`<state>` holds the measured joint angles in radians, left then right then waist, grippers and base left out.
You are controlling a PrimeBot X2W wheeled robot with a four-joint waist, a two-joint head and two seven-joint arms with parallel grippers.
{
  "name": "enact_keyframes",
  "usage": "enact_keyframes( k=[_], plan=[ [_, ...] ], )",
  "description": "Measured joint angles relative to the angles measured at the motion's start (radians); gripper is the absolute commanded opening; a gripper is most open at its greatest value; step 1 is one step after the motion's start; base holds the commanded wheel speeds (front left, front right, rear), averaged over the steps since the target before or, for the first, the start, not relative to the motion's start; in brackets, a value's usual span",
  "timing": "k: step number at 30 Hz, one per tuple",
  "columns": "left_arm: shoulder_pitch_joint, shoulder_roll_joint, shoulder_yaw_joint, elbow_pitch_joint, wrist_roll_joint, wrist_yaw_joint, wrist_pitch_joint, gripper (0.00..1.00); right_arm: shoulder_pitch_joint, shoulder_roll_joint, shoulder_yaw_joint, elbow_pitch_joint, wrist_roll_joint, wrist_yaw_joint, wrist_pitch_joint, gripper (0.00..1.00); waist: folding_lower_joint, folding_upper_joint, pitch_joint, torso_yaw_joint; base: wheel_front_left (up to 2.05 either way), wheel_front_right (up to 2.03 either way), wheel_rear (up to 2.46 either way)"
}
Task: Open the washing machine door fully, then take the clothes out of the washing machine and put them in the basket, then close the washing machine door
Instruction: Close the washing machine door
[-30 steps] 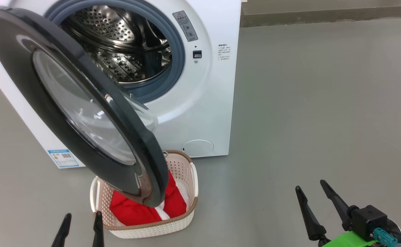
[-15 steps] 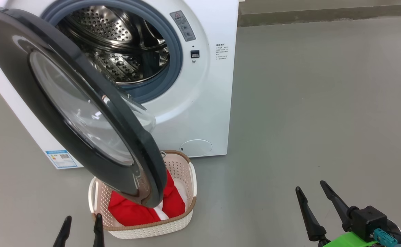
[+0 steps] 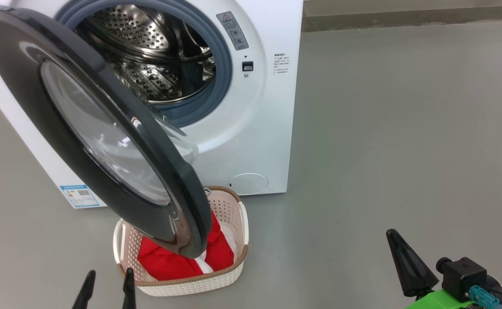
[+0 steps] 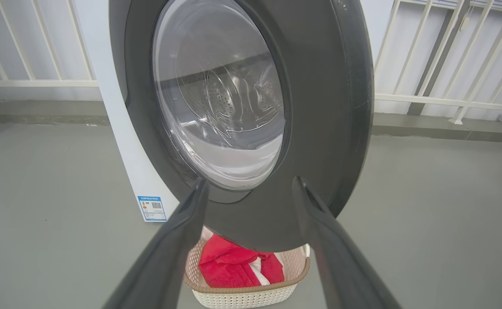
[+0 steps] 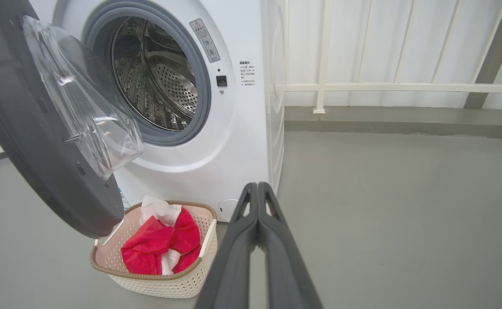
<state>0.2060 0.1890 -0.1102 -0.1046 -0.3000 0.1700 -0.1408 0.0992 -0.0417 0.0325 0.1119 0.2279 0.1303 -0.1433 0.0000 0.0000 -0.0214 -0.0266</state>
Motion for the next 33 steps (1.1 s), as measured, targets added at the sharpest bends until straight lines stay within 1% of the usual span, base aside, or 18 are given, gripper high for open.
enact_keyframes(
  k=[6,12,18,27,31,33],
  plan=[
    [-0.001,0.002,-0.013,-0.002,0.0,0.001,0.006,1.0,-0.005,0.0,0.002,0.019,0.002,0.0,0.0,0.0,0.0,0.0,0.004,0.017,0.0,0.0,0.0],
    [-0.008,0.001,-0.025,-0.002,0.0,0.001,0.007,1.0,-0.088,0.0,0.047,0.08,0.021,0.0,-0.009,0.0,0.0,0.0,0.009,0.059,0.0,0.0,0.0],
    [-0.019,0.0,-0.041,-0.003,0.0,0.001,0.007,1.0,-0.178,-0.002,0.078,0.173,0.027,0.0,-0.029,0.0,0.0,0.0,0.012,0.122,0.0,0.0,0.0],
    [-0.039,0.0,-0.06,-0.006,0.0,0.001,0.007,1.0,-0.35,-0.008,0.082,0.284,0.063,0.0,-0.074,0.0,0.0,0.0,0.022,0.234,0.0,0.0,0.0],
    [-0.054,-0.001,-0.068,-0.006,0.0,0.001,0.007,1.0,-0.434,-0.01,0.085,0.284,0.063,0.0,-0.089,0.0,0.0,0.0,0.029,0.278,0.0,0.0,0.0],
    [-0.063,0.0,-0.071,-0.006,0.0,0.001,0.007,1.0,-0.491,-0.013,0.101,0.222,0.066,0.0,-0.1,0.0,0.0,0.0,0.033,0.304,0.0,0.0,0.0]
  ],
)
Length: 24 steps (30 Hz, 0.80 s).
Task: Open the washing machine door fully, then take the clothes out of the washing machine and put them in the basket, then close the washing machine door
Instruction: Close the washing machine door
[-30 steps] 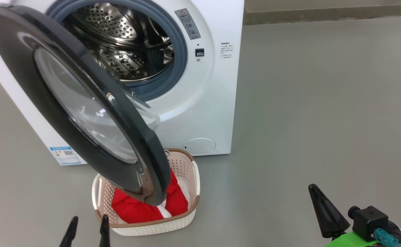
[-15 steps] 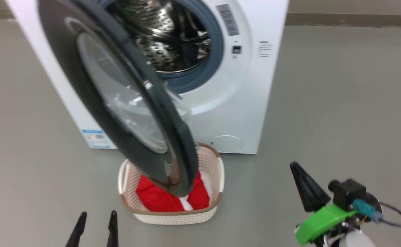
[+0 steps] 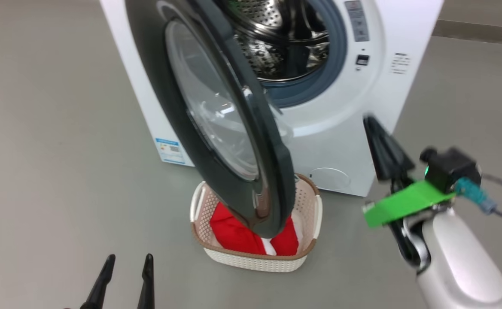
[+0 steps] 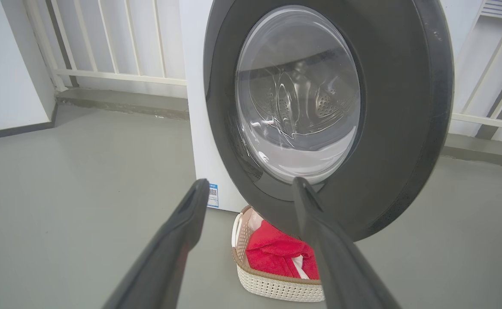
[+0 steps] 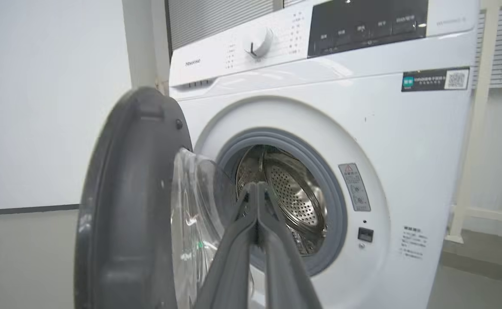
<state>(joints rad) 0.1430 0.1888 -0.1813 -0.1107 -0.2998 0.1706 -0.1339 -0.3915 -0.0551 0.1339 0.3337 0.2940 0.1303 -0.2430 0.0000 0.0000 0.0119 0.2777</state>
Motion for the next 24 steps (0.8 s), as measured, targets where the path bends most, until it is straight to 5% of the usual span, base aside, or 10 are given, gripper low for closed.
enact_keyframes(
  k=[12,24],
  plan=[
    [-0.006,0.003,-0.012,0.001,0.0,-0.003,-0.001,1.0,-0.061,-0.005,0.24,-0.328,0.063,0.0,0.019,0.0,0.0,0.0,0.001,0.046,0.0,0.0,0.0],
    [-0.016,0.004,-0.019,0.019,0.0,-0.003,-0.01,1.0,0.065,-0.006,0.414,-0.186,0.14,0.0,0.12,0.0,0.0,0.0,-0.003,0.066,0.0,0.0,0.0]
  ],
)
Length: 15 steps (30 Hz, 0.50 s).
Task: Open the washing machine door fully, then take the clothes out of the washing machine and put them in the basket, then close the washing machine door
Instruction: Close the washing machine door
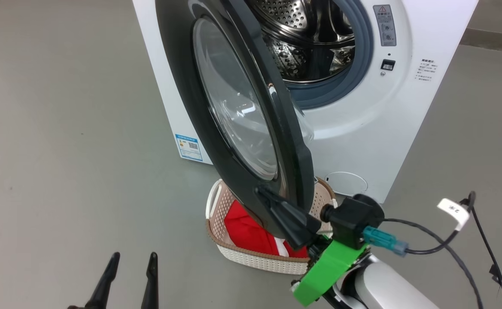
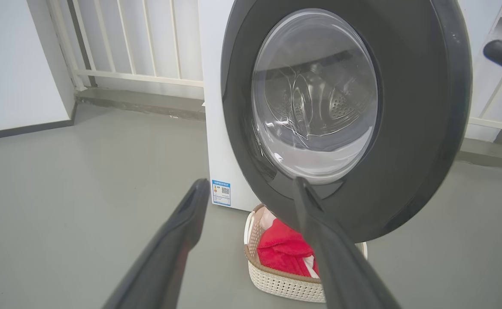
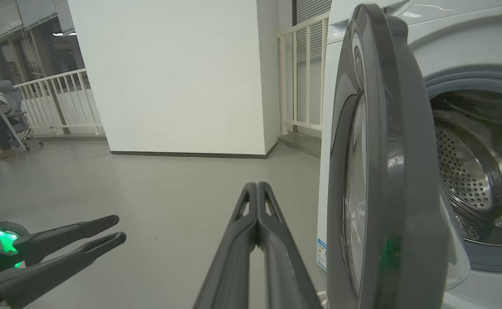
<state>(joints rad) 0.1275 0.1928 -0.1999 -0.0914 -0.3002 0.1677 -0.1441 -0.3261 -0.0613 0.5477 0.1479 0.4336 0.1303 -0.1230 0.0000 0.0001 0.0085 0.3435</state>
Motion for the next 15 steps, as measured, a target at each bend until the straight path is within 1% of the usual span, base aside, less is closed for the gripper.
enact_keyframes(
  k=[8,15],
  plan=[
    [-0.012,0.005,0.0,0.003,0.0,0.0,-0.007,1.0,-0.006,0.0,0.026,0.168,0.023,0.0,-0.022,0.0,0.0,0.0,0.003,-0.003,0.0,0.0,0.0],
    [-0.015,0.01,0.0,0.005,0.0,0.0,-0.009,1.0,-0.055,0.0,0.041,0.259,0.05,0.0,-0.049,0.0,0.0001,0.0,0.005,-0.008,0.0,0.0,0.0]
  ],
)
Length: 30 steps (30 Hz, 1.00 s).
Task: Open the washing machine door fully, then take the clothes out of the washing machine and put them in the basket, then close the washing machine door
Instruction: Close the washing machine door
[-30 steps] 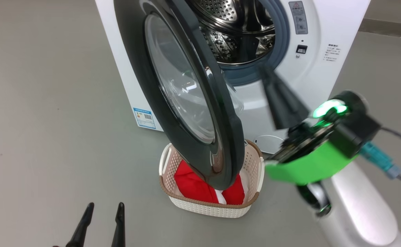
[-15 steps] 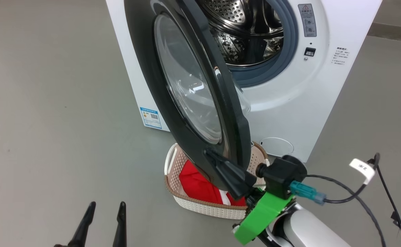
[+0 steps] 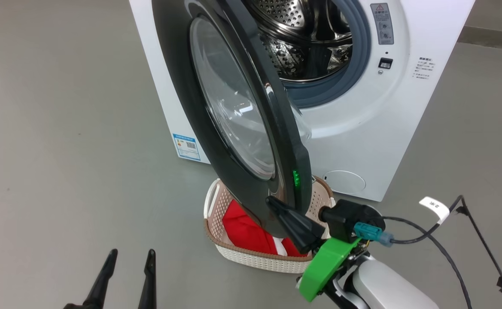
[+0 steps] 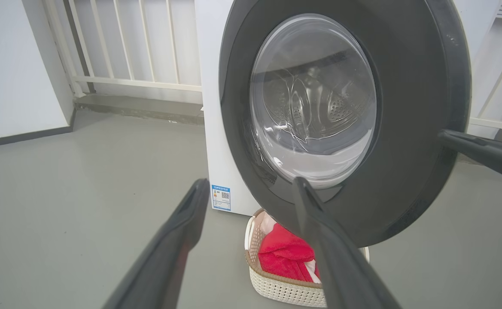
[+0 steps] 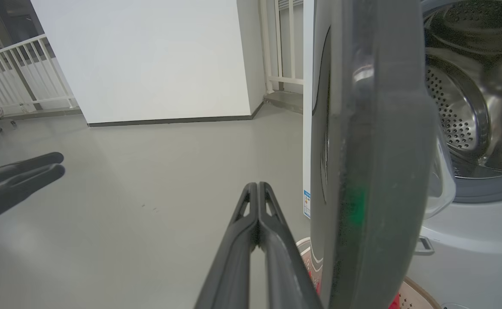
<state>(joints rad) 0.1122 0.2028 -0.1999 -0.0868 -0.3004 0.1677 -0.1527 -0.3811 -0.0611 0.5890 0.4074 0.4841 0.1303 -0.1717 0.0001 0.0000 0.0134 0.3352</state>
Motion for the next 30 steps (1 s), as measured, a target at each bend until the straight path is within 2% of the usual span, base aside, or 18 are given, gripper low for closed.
enact_keyframes(
  k=[19,30],
  plan=[
    [-0.03,0.004,-0.005,-0.002,-0.008,0.001,-0.01,1.0,-0.108,0.002,-0.006,0.105,0.005,0.002,-0.031,0.0,0.0,0.0,0.058,-0.034,0.0,0.0,0.0],
    [-0.087,-0.008,-0.027,-0.001,-0.009,0.0,-0.04,1.0,-0.245,0.002,-0.115,0.184,-0.05,0.002,-0.032,0.0,-0.0001,0.0,0.127,-0.051,0.0,0.0,0.0]
  ],
)
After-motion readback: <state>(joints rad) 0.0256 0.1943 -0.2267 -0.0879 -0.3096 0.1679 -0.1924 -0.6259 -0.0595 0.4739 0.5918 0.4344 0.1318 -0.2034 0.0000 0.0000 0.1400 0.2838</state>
